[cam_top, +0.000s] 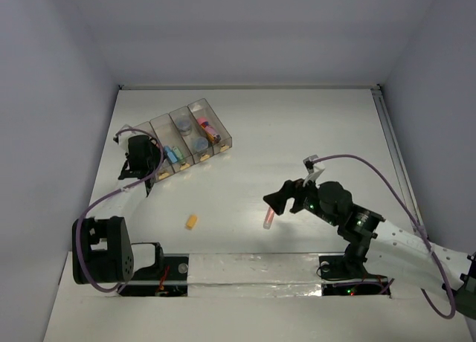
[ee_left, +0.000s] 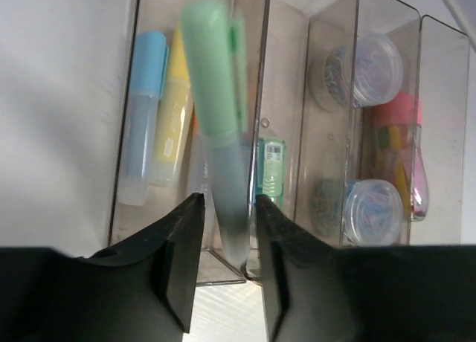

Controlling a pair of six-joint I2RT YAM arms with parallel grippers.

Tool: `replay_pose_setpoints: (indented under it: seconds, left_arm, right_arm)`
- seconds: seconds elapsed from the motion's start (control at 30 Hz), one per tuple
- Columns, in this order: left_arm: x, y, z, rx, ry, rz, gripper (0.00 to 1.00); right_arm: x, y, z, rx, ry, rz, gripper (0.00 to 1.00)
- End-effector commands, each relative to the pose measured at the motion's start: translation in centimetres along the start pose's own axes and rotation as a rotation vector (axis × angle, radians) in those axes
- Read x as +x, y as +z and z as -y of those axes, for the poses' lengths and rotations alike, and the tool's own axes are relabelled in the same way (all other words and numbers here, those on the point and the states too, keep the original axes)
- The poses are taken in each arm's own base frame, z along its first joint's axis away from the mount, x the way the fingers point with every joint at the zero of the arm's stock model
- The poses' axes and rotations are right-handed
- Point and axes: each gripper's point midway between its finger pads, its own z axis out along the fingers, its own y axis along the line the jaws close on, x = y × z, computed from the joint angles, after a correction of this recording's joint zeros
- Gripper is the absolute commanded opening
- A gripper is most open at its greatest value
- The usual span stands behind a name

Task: Sort the stationery into containers
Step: Place the pen in the storage box, then pick up the pen from the center of the board.

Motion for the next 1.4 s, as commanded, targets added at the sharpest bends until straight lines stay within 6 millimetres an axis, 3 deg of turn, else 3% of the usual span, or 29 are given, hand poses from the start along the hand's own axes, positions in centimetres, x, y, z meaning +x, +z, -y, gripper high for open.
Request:
replay_pose_setpoints:
  seconds: [0.0, 0.03, 0.13, 0.23, 0.33, 0.37, 0.43, 0.53, 0.57, 0.63, 0.67, 0.73, 0.8, 0.87, 0.9, 0.93, 1.0, 1.03, 1.1, 1.13, 1.23, 1.27, 1.37]
  left_arm:
    - [-2.3, -0.2, 0.2, -0.026, -0.003, 0.063, 0.35]
    - [-2.3, -0.3, 0.2, -0.026, -0.001, 0.063, 0.45]
    - [-2.4, -0.4, 0.3, -0.020, -0.003, 0.068, 0.65]
    - [-2.6, -0.8, 1.0, 0.021, -0.006, 0.073, 0.74]
    - [-3.2, -2.4, 3.3, 0.115, 0.004, 0.100, 0.74]
    - [-3.7, -3.4, 4.6, 0.166, 0.012, 0.118, 0.74]
    - [-3.1, -5.3, 7.7, 0.270, 0.062, 0.115, 0.73]
    - [-2.2, -8.8, 11.6, 0.434, 0.118, 0.111, 0.69]
    - [-0.6, -9.9, 13.2, 0.498, 0.146, 0.077, 0.66]
    - [1.2, -11.2, 14.6, 0.578, 0.175, 0.034, 0.60]
    - [3.4, -12.0, 15.1, 0.624, 0.205, -0.022, 0.59]
    - [5.9, -12.7, 15.5, 0.681, 0.240, -0.094, 0.47]
    - [9.1, -13.9, 15.5, 0.745, 0.278, -0.187, 0.43]
    - [11.0, -14.9, 15.3, 0.790, 0.306, -0.238, 0.40]
    - [11.6, -15.2, 15.1, 0.800, 0.320, -0.251, 0.39]
    - [12.8, -15.8, 14.8, 0.822, 0.337, -0.284, 0.35]
    - [13.5, -16.6, 14.5, 0.853, 0.344, -0.303, 0.33]
    - [13.9, -17.0, 14.5, 0.867, 0.340, -0.314, 0.32]
    - [15.1, -17.8, 13.6, 0.895, 0.343, -0.351, 0.30]
    - [15.6, -18.2, 13.5, 0.909, 0.344, -0.365, 0.30]
    - [16.8, -18.9, 12.3, 0.930, 0.343, -0.409, 0.30]
    - [17.3, -19.3, 11.9, 0.944, 0.338, -0.429, 0.30]
    - [18.0, -20.2, 11.4, 0.975, 0.331, -0.465, 0.31]
  right_arm:
    - [-0.2, 0.4, -0.4, -0.013, 0.005, 0.006, 1.00]
    - [-0.2, 0.4, -0.3, -0.009, 0.003, 0.003, 1.00]
    - [0.4, 0.7, 0.5, 0.029, -0.004, -0.019, 1.00]
    - [1.4, 0.9, 1.8, 0.085, -0.017, -0.055, 0.99]
    - [2.9, 1.3, 3.2, 0.151, -0.033, -0.112, 0.90]
    - [3.3, 1.4, 3.4, 0.166, -0.036, -0.130, 0.72]
    - [5.0, 1.9, 4.8, 0.230, -0.041, -0.200, 0.64]
    - [6.8, 2.7, 5.5, 0.279, -0.035, -0.289, 0.70]
    - [6.8, 3.0, 5.3, 0.282, -0.026, -0.302, 0.78]
    - [7.9, 3.5, 5.4, 0.299, -0.005, -0.350, 0.83]
    - [8.7, 4.0, 5.8, 0.324, -0.002, -0.382, 0.85]
    - [9.5, 4.4, 6.2, 0.356, 0.012, -0.415, 0.85]
    - [10.7, 4.9, 7.4, 0.419, 0.005, -0.456, 0.85]
    - [10.5, 5.8, 7.4, 0.447, 0.010, -0.456, 0.84]
    - [11.3, 5.8, 8.5, 0.503, -0.007, -0.488, 0.83]
    - [10.7, 6.5, 8.3, 0.517, -0.002, -0.476, 0.81]
    - [11.5, 6.3, 9.7, 0.601, -0.026, -0.518, 0.72]
    - [11.5, 6.4, 9.8, 0.617, -0.023, -0.525, 0.69]
    - [11.3, 6.4, 9.8, 0.649, -0.023, -0.541, 0.52]
    - [11.6, 6.4, 10.0, 0.668, -0.016, -0.553, 0.50]
    - [11.7, 6.1, 9.8, 0.690, 0.003, -0.578, 0.59]
    - [11.8, 6.0, 9.8, 0.697, 0.007, -0.585, 0.68]
    - [12.0, 5.4, 9.9, 0.717, 0.016, -0.610, 0.73]
